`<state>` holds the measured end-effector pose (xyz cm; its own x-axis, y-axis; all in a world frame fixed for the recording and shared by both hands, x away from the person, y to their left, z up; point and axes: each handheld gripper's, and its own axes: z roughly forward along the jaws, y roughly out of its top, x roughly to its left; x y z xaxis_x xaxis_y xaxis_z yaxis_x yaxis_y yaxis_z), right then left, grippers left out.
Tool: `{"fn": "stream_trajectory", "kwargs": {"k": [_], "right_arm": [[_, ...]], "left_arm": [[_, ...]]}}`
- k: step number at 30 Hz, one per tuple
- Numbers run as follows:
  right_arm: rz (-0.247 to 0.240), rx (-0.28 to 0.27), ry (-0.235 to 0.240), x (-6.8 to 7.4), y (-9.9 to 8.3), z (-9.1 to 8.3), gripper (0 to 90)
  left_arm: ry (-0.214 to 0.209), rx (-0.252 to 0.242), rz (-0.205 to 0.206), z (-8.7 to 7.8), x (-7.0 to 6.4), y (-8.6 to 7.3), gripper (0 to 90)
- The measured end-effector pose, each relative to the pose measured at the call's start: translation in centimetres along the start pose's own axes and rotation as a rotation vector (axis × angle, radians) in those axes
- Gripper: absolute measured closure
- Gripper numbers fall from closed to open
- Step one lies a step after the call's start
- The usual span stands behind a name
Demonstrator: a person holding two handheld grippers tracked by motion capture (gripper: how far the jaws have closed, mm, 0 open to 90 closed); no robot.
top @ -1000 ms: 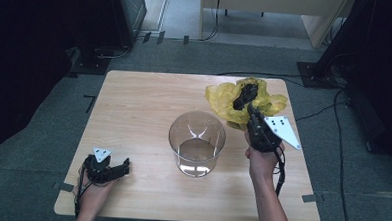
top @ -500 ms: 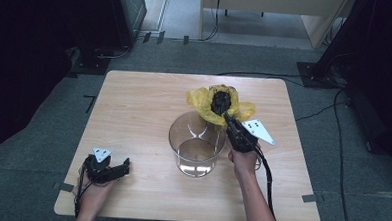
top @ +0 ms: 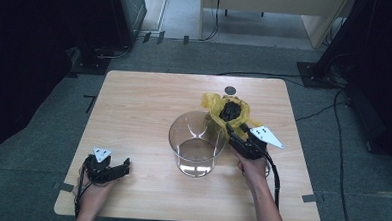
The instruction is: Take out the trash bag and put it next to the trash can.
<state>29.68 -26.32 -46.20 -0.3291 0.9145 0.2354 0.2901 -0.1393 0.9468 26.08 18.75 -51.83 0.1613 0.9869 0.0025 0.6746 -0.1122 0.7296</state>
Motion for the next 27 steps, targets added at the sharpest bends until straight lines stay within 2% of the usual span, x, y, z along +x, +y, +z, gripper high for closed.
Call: {"fn": "stream_trajectory", "kwargs": {"k": [2,7,11,13,16,23,27], "right_arm": [[-0.021,0.002,-0.016,0.0,0.1,-0.4,31.6],[-0.024,0.016,-0.031,-0.1,0.5,-1.3,18.6],[-0.051,-0.003,-0.042,-0.2,0.7,-2.3,16.4],[-0.061,-0.001,-0.033,-0.1,0.9,-2.7,15.2],[-0.088,0.012,-0.045,0.0,1.0,-3.3,14.7],[-0.1,0.029,-0.058,-0.1,0.9,-4.6,13.6],[-0.093,0.031,-0.072,-0.5,0.7,-5.9,13.6]], "left_arm": [[0.0,0.0,0.0,0.0,0.0,0.0,10.3],[0.0,0.0,0.0,0.0,0.0,0.0,10.3],[0.0,0.0,0.0,0.0,0.0,0.0,10.3],[0.0,0.0,0.0,0.0,0.0,0.0,10.3],[0.0,0.0,0.0,0.0,0.0,0.0,10.3],[0.0,0.0,0.0,0.0,0.0,0.0,10.3],[0.0,0.0,0.0,0.0,0.0,0.0,10.3]]}}
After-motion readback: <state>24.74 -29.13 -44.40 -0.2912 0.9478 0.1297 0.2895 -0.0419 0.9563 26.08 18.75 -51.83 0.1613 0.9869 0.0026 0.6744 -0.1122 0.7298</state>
